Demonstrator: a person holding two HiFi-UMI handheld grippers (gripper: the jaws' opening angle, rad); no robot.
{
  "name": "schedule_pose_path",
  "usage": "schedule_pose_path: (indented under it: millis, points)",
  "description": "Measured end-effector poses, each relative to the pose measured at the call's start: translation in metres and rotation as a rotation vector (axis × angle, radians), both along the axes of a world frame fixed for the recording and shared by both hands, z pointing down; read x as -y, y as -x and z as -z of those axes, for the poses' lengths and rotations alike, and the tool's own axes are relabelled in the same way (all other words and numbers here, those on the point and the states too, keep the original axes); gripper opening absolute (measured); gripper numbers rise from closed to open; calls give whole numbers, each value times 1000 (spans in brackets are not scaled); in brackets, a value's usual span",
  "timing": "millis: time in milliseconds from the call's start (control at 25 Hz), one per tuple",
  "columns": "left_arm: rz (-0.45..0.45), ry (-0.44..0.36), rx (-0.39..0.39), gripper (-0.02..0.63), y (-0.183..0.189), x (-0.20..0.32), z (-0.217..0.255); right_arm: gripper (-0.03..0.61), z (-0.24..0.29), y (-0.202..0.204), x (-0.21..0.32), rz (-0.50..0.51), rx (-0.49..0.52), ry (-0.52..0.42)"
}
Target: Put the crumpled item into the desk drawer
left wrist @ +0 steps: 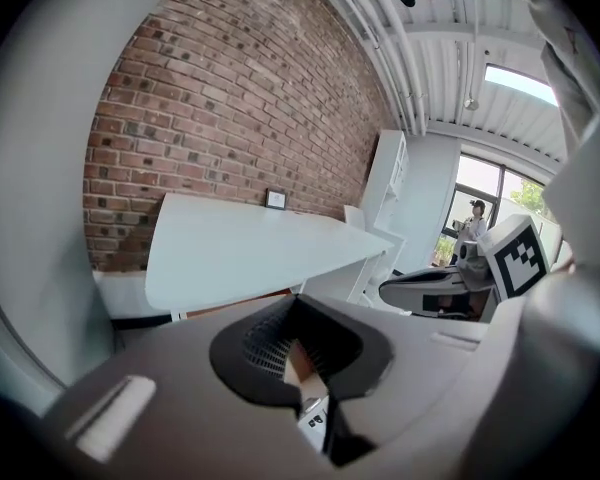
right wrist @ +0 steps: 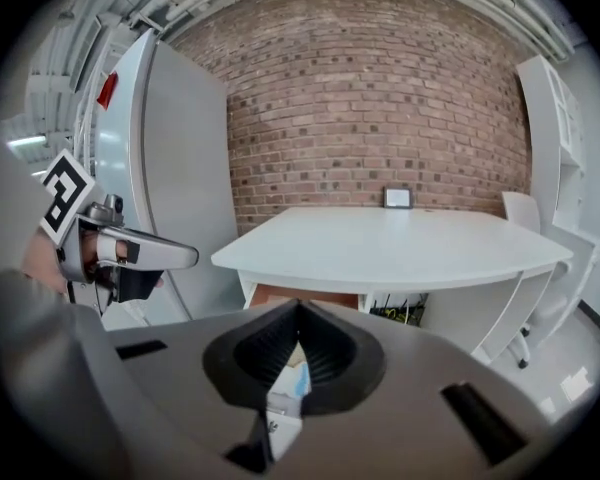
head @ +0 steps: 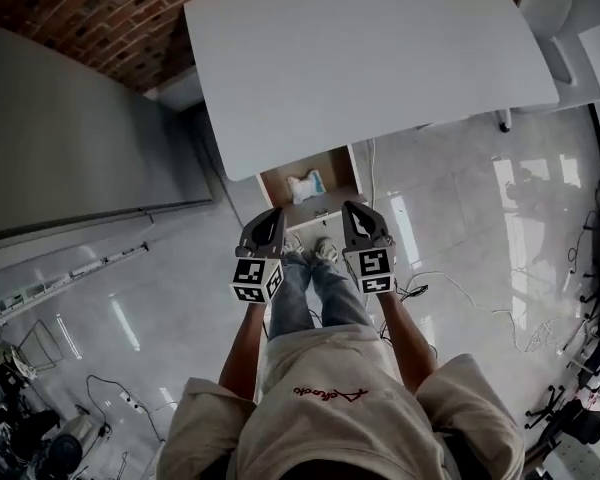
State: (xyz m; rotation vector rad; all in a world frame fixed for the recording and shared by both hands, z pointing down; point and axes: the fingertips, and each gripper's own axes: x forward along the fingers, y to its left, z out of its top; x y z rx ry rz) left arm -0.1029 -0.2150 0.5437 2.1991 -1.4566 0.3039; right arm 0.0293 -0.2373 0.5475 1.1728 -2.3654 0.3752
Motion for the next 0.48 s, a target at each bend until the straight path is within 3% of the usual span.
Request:
schedule_pose_path:
  millis: [480]
  points:
    - [-5, -122, 33, 9, 1, 7, 104, 12, 120, -16, 26, -34, 58, -149]
